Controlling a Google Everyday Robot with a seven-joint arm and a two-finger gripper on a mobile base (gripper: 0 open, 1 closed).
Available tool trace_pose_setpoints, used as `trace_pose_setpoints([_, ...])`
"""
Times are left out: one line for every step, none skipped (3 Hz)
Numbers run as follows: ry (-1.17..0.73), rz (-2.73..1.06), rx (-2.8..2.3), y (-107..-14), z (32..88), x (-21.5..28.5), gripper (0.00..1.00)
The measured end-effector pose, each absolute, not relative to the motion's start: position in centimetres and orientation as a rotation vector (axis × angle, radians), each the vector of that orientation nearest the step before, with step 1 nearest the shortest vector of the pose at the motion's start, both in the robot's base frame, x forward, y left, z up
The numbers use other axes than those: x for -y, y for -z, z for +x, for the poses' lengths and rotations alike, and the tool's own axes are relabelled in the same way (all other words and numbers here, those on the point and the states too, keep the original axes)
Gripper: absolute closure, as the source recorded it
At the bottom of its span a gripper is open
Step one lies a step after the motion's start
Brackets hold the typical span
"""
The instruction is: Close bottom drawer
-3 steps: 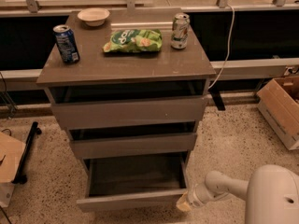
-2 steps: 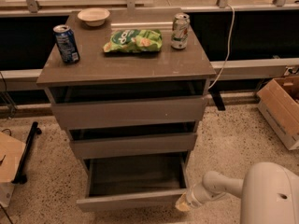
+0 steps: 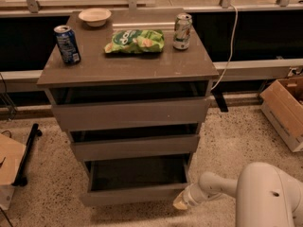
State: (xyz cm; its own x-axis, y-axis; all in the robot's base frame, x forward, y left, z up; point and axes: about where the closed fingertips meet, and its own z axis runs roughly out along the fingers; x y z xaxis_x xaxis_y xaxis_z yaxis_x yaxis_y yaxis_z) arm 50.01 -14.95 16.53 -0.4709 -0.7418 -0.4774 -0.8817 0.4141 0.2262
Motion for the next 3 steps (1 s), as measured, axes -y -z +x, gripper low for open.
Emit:
trace_pose_setpoints([-0.576,-1.445,-2.296,-16.2,54.7,13.7,1.0])
trace_pose_setpoints([-0.555,-1.456,-2.274,-16.1,55.8,13.3,1.0])
trace_pose_setpoints([-0.501,-1.49,-2.197,-16.3,60.7,12.2,1.0])
